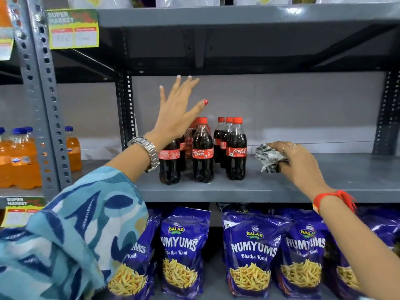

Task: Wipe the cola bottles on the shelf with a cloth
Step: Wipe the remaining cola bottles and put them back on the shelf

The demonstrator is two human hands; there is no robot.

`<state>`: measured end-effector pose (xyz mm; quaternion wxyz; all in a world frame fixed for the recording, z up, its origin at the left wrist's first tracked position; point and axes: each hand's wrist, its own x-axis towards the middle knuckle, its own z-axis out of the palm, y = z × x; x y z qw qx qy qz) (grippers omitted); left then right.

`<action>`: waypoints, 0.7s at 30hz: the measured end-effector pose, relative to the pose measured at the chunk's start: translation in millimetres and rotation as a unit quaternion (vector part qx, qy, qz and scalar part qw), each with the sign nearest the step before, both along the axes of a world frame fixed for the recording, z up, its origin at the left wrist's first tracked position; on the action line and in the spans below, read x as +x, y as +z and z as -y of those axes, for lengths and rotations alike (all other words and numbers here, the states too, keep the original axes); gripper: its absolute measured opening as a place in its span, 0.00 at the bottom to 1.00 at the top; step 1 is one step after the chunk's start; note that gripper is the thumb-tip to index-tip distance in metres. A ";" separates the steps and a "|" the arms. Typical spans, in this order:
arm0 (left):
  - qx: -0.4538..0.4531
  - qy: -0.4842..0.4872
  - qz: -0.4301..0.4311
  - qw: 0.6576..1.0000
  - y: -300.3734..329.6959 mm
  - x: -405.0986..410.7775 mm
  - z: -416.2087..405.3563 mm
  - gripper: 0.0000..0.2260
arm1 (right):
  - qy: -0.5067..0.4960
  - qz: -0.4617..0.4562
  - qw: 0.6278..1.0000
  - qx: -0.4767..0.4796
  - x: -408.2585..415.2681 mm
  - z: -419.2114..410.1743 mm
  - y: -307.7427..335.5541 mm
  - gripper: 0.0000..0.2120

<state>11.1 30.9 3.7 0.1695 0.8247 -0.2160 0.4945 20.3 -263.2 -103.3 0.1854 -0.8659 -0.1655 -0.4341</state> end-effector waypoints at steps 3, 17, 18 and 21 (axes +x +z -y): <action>0.020 0.036 -0.028 0.999 -2.3 1.8 -17.7 0.26 | -0.013 -0.023 0.999 -0.025 8.5 0.7 -1.5 0.32; -0.078 0.019 -0.193 0.978 -6.1 -6.8 -57.4 0.21 | -0.104 -0.083 0.991 -0.030 5.2 -12.2 6.0 0.31; -0.089 0.017 -0.204 0.975 -6.1 -6.4 -58.6 0.19 | -0.080 -0.034 0.996 0.018 1.1 -18.7 9.2 0.29; -0.107 0.009 -0.238 0.965 -5.1 -4.0 -59.9 0.16 | 0.038 0.087 0.986 0.134 -12.2 -49.4 18.7 0.20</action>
